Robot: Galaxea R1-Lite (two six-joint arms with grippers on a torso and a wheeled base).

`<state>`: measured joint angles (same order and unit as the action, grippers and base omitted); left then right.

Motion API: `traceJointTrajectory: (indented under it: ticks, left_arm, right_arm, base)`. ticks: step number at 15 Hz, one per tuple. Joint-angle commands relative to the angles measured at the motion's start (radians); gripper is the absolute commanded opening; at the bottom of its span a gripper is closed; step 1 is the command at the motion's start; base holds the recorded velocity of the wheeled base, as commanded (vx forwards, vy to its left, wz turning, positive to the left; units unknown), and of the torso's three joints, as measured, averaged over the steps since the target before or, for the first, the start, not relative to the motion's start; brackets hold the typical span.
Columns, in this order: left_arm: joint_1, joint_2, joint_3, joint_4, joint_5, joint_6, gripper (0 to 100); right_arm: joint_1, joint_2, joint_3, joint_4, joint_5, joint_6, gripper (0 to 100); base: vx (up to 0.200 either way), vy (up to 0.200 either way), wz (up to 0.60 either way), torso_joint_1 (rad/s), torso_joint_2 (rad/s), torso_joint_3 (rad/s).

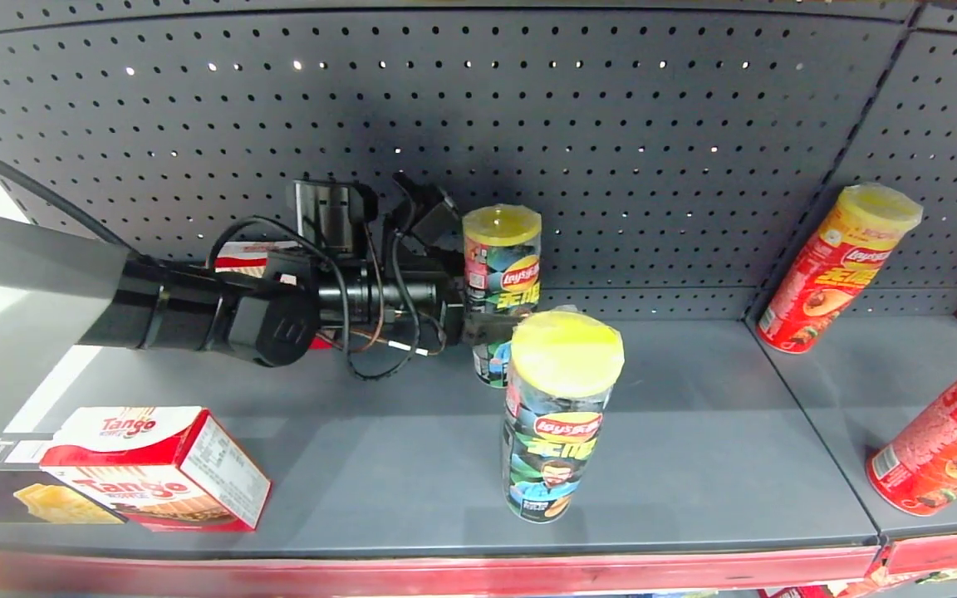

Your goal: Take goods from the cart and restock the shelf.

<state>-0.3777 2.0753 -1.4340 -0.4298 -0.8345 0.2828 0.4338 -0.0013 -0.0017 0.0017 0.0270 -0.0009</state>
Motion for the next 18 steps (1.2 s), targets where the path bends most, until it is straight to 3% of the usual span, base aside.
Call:
traceJointTrajectory:
  ticks: [1,2,5,7,18]
  left_arm:
    - [0.008,-0.109,0.03,0.008,0.0,-0.002,100]
    - [0.023,-0.161,0.037,0.032,0.0,-0.004,100]
    - [0.056,-0.27,-0.019,0.246,0.0,-0.002,100]
    - [0.057,-0.284,-0.043,0.295,0.0,-0.004,100]
    - [0.063,-0.288,0.043,0.292,0.015,0.004,100]
  right_arm:
    - [0.0,0.001,0.0,0.0,0.001,-0.001,100]
    - [0.0,0.001,0.0,0.0,0.001,0.001,100]
    - [0.002,0.001,0.0,0.0,0.001,-0.001,100]
    - [0.002,0.001,0.0,0.0,0.001,0.001,100]
    - [0.002,0.001,0.002,0.0,0.001,-0.001,100]
  base:
    - [0.0,0.0,0.0,0.0,0.0,0.0]
    - [0.0,0.0,0.0,0.0,0.0,0.0]
    - [0.0,0.0,0.0,0.0,0.0,0.0]
    - [0.0,0.0,0.0,0.0,0.0,0.0]
    - [0.0,0.0,0.0,0.0,0.0,0.0]
